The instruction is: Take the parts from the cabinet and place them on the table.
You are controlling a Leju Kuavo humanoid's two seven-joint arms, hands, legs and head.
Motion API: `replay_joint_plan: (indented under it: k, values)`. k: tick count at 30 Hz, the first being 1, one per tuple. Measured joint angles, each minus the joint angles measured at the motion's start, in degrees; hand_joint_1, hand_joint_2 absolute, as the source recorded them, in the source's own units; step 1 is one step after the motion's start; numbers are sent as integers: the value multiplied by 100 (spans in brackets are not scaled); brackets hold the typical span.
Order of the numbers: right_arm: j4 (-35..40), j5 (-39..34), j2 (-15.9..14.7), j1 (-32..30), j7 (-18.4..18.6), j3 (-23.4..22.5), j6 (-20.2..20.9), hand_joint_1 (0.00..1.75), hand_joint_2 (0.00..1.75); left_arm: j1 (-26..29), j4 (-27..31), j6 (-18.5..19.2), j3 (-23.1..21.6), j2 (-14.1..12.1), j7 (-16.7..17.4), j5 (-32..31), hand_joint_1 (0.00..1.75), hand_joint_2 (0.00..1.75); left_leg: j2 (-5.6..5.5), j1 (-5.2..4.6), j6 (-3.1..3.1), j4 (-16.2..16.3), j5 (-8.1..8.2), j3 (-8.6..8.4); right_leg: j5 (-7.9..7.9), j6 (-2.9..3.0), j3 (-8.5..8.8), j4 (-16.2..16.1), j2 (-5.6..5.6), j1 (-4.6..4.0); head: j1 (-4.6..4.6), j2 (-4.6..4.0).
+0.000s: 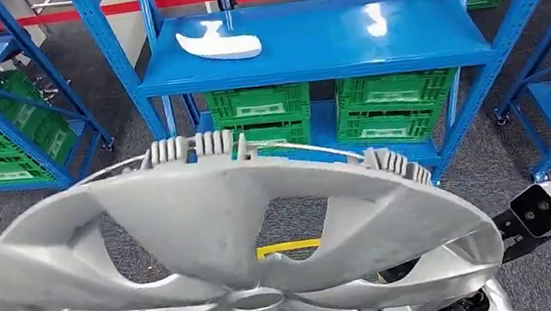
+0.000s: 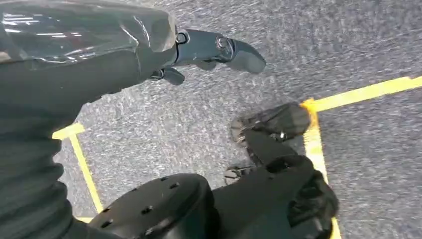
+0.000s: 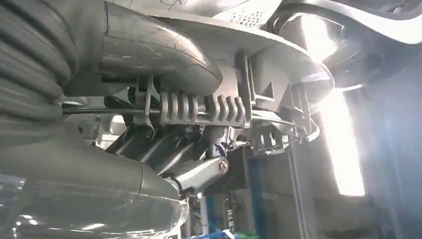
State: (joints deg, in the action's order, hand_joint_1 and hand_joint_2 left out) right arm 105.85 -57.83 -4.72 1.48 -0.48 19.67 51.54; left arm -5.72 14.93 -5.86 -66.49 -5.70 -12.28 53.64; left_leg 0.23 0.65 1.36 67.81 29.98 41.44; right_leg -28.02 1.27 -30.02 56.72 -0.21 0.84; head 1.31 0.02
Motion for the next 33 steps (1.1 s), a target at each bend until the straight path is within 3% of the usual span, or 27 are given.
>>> replay_joint_plan:
  k: [1, 2, 3, 4, 6, 7, 8, 9, 11, 12, 13, 14, 15, 16, 17, 18, 19, 21, 22, 23, 24, 27, 28, 29, 31, 32, 33]
  values:
    - [0, -2, 4, 0, 0, -2, 0, 166, 175, 0, 0, 0, -7, -2, 0, 0, 0, 175, -2, 0, 12, 445, 206, 99, 66, 4, -56, 5, 1, -10, 2, 0]
    - [0, 0, 2, -7, 0, -2, 0, 166, 175, 0, 0, 0, -13, -2, 0, 0, 0, 175, -2, -1, 13, 745, 242, 124, 138, 2, -137, 11, 3, -24, 6, 0]
    - [0, 0, 4, -15, 0, -2, 0, 166, 175, 0, 0, 0, -15, -2, 0, 0, 0, 175, -2, -1, -2, 819, 129, 50, 199, -1, -218, 12, 5, -40, 4, 0]
    - [0, 0, 2, -18, 0, -2, 0, 166, 175, -1, 0, 0, -20, -2, 0, 0, 0, 175, -3, -7, -34, 637, -78, -159, 266, -5, -305, 12, 6, -64, 5, 0]
    - [2, 0, 4, -15, 0, -2, 0, 166, 175, -9, 0, 0, -24, -2, 0, 0, 0, 175, -28, -50, -189, -345, -316, -916, 386, -5, -432, 11, 17, -119, 4, 0]
    - [11, 0, 22, -20, 0, -2, 0, 166, 175, -24, -9, 0, -26, -48, 0, 0, 0, 175, -38, -97, -308, -885, -113, -1247, 425, -20, -452, 12, 11, -95, -7, 0]
    - [26, 2, 22, -12, 0, -2, 0, 166, 175, -25, -4, 0, -31, -43, 0, 0, 0, 175, -22, -98, -314, -1207, 3, -1436, 471, -55, -473, 10, 8, -107, -15, 0]
    - [26, 7, 28, -11, 2, -2, 0, 166, 175, -31, -4, -9, -31, -37, 0, 0, 0, 175, -35, -136, -294, -1158, -47, -1401, 522, -101, -482, -9, -9, -68, 0, 0]
    - [37, -2, 48, -14, -4, -2, 0, 166, 175, -22, -7, -11, -33, -52, 0, 0, 0, 175, -29, -197, -381, -1217, -148, -1373, 626, -165, -494, -49, -9, -36, 22, 0]
    - [46, -2, 46, -16, -2, -9, 0, 166, 175, -23, -9, -11, -33, -48, 0, 0, 0, 175, -12, -136, -409, -1360, -297, -1341, 656, -176, -520, -70, -1, -69, 15, 0]
    - [48, 4, 41, -16, 2, -15, 0, 166, 175, -42, -9, -7, -33, -42, 0, 0, 0, 175, 17, -123, -405, -1425, -396, -1312, 456, -146, -619, 76, 9, -67, 13, 0]
    - [48, 2, 41, -7, 2, -17, 2, 166, 175, -47, -9, -7, -33, -44, 2, 0, 0, 175, 17, -114, -449, -1427, -486, -1223, 122, -96, -750, 397, 14, -52, -7, 0]
    - [46, 0, 39, -13, 2, -22, 4, 166, 175, -47, -7, -7, -33, -35, 2, 0, 0, 175, 19, -115, -436, -1426, -555, -1132, -173, -74, -857, 791, 14, -31, -7, 0]
    - [46, 4, 39, -24, 2, -28, 4, 166, 175, -41, -7, -2, -35, -24, 2, 0, 0, 175, 24, -115, -436, -1420, -626, -1039, -409, -79, -952, 1198, 15, -8, -2, 0]
    - [46, 9, 39, -30, 2, -33, 4, 166, 175, -38, -7, 2, -33, -22, 2, 0, 0, 175, 33, -114, -425, -1406, -697, -933, -516, -132, -1032, 1549, 14, 4, -4, 0]
    - [46, 7, 31, -35, 2, -42, 9, 166, 175, -36, -7, 2, -35, -11, 2, 0, 0, 175, 36, -103, -404, -1376, -772, -805, -461, -225, -989, 1723, 13, 30, -4, 0]
    - [46, 7, 28, -36, 2, -46, 11, 166, 175, -35, -7, 2, -35, -2, 2, -4, 0, 175, 39, -90, -378, -1338, -830, -690, -304, -325, -840, 1625, 13, 57, -4, 0]
    - [46, 7, 24, -37, 2, -48, 20, 166, 175, -33, -9, 4, -35, 13, 2, -17, 0, 175, 41, -41, -304, -1204, -917, -442, 6, -493, -257, 862, 9, 110, -4, 0]
    - [46, 7, 24, -32, 4, -48, 20, 166, 175, -32, -9, 4, -35, 9, 4, -20, 0, 175, 43, -36, -263, -1092, -945, -333, -174, -505, 71, 329, 9, 144, -7, 0]
    - [50, 7, 28, -34, 11, -46, 24, 166, 175, -28, -11, 13, -35, -22, 11, -33, 0, 175, 32, -71, -229, -1009, -967, -229, -398, -429, 290, 6, 22, 73, -26, 0]
    - [52, 7, 26, -96, 13, -50, 31, 166, 175, -8, -11, 33, -37, -13, 53, -70, 0, 175, 23, -81, -191, -991, -994, -247, -350, -344, 179, 128, 31, 82, 15, 0]
    - [50, 2, 31, -222, 28, -55, 44, 166, 175, 24, -7, 74, -66, -33, 166, -140, 0, 175, -3, -14, -119, -973, -1109, -204, -282, -187, 102, 153, 24, 95, 13, 0]
    - [52, 13, 33, -255, 31, -52, 59, 166, 175, 46, 2, 74, -74, -48, 188, -146, 0, 175, -7, 1, -81, -903, -920, -155, -228, -129, 52, 153, 9, 88, 18, 2]
    - [61, 31, 33, -295, 37, -52, 63, 166, 175, 73, 22, 68, -81, -57, 208, -153, 0, 175, -7, 1, -49, -655, -530, -103, -160, -94, 3, 153, 10, 82, 37, 0]
    - [94, 39, 39, -372, 39, -52, 63, 166, 175, 83, 44, 33, -87, -77, 223, -155, 0, 175, -7, 2, -9, 206, 130, 92, -37, -70, -120, 163, 11, 61, 48, 0]
    - [98, 39, 46, -403, 39, -57, 63, 166, 175, 85, 48, 20, -90, -87, 223, -155, 0, 175, -6, 3, -5, 611, 304, 173, 13, -69, -191, 165, 10, 49, 46, 0]
    - [101, 39, 55, -436, 39, -68, 63, 166, 175, 97, 63, 9, -92, -92, 225, -155, 0, 175, -7, 2, -12, 912, 341, 176, 75, -72, -274, 168, 10, 33, 50, 0]
